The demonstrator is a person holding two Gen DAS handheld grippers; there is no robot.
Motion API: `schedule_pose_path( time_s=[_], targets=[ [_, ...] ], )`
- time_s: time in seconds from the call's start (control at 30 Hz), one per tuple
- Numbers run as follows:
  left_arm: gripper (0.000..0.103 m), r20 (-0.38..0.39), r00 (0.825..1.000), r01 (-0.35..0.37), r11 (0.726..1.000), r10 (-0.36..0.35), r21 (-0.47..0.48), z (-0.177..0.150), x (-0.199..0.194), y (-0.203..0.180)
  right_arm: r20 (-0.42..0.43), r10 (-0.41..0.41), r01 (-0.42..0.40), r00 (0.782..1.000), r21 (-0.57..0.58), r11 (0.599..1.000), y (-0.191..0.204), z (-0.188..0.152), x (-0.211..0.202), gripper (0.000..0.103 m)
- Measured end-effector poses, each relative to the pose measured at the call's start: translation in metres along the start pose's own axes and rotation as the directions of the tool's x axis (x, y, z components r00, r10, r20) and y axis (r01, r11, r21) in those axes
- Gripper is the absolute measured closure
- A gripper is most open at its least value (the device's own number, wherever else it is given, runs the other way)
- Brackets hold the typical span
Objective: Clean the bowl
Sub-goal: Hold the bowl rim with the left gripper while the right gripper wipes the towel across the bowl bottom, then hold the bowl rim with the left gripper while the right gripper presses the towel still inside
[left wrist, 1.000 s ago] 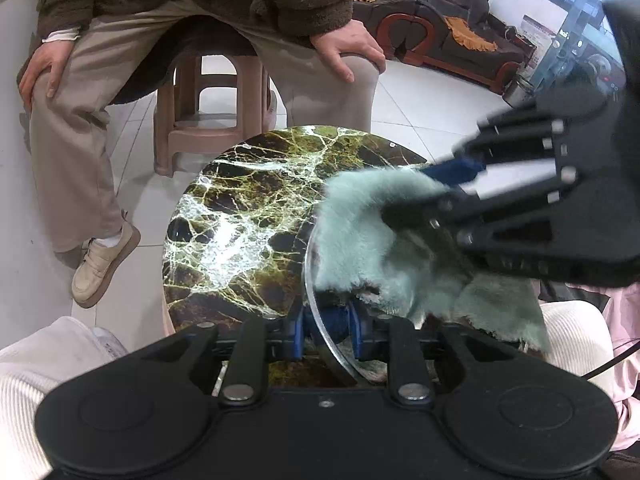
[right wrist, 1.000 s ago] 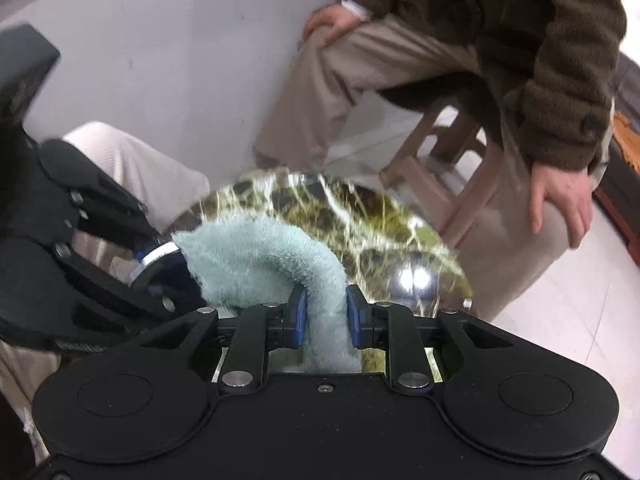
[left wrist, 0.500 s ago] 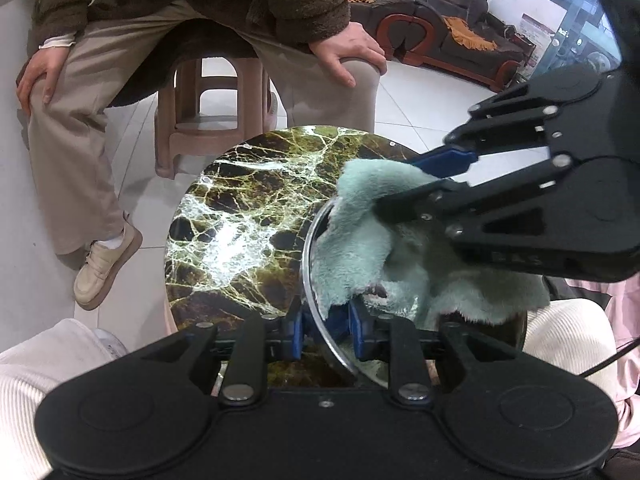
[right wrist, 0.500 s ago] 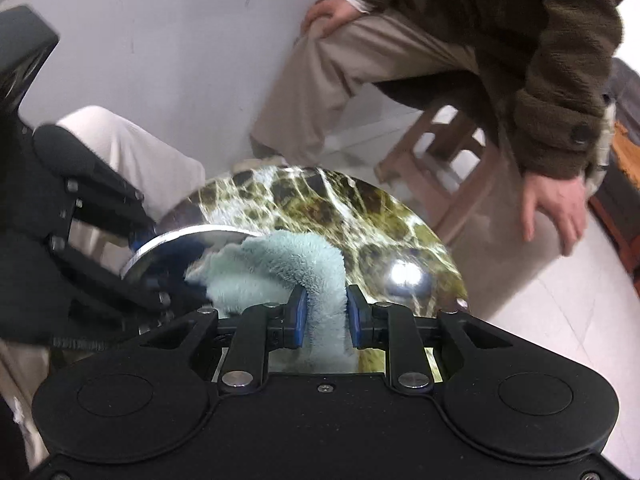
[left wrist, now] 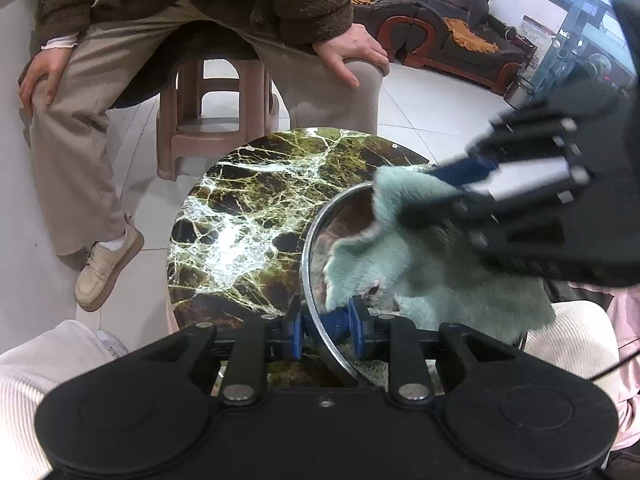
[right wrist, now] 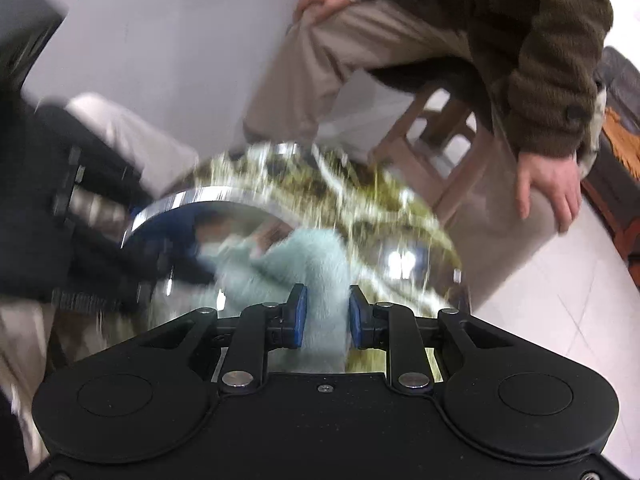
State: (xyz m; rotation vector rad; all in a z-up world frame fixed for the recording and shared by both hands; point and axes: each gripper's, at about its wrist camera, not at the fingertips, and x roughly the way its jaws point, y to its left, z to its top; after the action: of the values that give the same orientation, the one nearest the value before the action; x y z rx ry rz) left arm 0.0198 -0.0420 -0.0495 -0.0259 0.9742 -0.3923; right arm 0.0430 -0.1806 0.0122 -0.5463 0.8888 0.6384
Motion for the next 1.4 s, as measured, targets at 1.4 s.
schedule_pose_path(
  time_s=[1.4],
  targets=[
    [0.081,0.014,1.0,-0.002,1.0,0.002,-0.023,-0.002,0.0,0.004,0.028,0.048,-0.054,0.998,0.331,0.942,-0.008,-0.054,-0.003,0.078]
  ],
)
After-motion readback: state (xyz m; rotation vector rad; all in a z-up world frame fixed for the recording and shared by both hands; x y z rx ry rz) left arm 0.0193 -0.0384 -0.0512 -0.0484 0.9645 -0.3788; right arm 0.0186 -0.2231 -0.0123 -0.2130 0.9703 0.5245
